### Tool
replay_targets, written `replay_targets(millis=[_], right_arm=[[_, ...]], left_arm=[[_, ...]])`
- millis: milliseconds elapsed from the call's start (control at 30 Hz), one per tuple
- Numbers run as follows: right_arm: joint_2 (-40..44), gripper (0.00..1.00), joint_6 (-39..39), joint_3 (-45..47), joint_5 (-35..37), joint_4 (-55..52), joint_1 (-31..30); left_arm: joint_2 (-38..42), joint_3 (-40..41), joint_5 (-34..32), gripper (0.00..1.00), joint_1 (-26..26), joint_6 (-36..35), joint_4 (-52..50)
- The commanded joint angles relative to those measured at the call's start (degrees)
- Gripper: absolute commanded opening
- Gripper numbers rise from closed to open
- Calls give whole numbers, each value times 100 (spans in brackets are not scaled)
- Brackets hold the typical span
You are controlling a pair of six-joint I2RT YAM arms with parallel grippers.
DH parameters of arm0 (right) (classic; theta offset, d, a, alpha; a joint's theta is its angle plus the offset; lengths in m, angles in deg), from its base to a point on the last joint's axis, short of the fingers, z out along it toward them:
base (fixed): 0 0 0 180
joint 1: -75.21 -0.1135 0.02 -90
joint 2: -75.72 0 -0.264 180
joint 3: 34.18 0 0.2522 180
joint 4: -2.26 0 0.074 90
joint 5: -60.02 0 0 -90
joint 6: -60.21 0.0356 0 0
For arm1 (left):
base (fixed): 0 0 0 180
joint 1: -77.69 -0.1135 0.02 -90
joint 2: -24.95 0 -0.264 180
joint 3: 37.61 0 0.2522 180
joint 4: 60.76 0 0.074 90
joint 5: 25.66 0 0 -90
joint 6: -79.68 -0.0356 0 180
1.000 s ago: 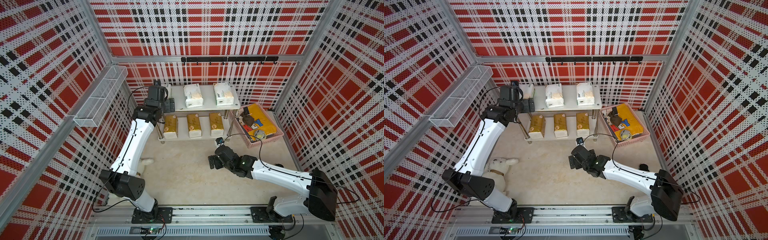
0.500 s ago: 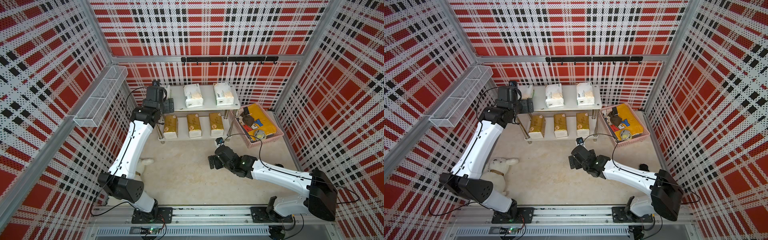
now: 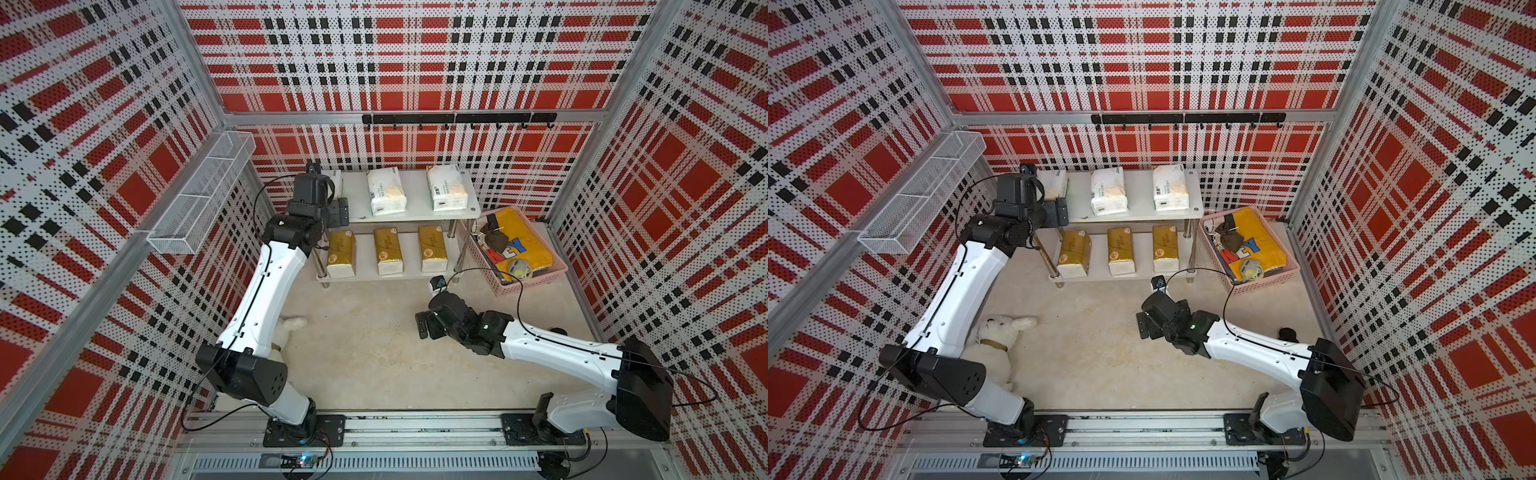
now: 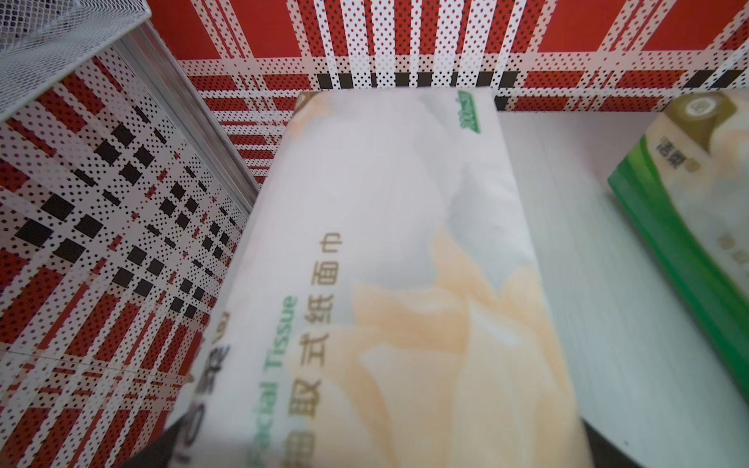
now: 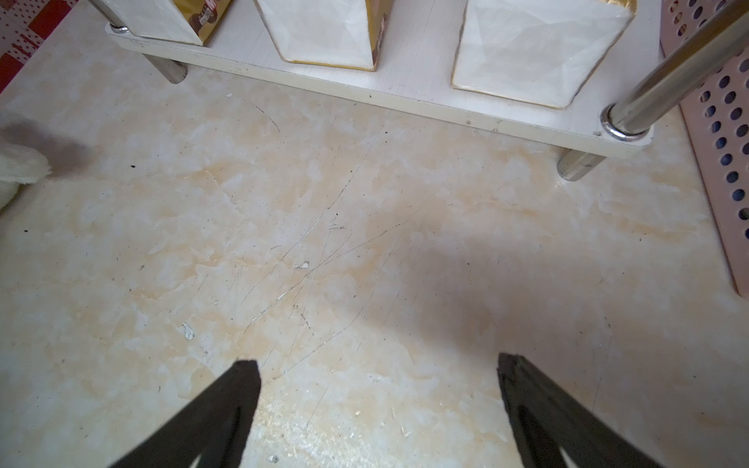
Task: Place the tissue boxes on the shelf by color
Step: Place a box of tissues on the shelf.
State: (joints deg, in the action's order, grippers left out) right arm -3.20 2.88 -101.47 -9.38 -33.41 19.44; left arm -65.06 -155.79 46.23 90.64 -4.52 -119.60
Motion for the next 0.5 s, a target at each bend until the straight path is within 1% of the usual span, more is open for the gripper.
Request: replay_targets(millis=[0, 200, 333, 467], right_arm=[[-54, 100, 17, -131, 36, 82, -34], [-1, 100, 29, -95, 50, 65, -38], [-1, 100, 15, -112, 49, 64, -35], [-14, 100, 12, -111, 51, 82, -42]], left_arm=[[102, 27, 150, 97, 43, -75, 194], [116, 78, 28, 96, 49, -79, 184], [159, 89, -60, 99, 57, -56, 175], [220, 97, -78, 99, 49, -31, 166]])
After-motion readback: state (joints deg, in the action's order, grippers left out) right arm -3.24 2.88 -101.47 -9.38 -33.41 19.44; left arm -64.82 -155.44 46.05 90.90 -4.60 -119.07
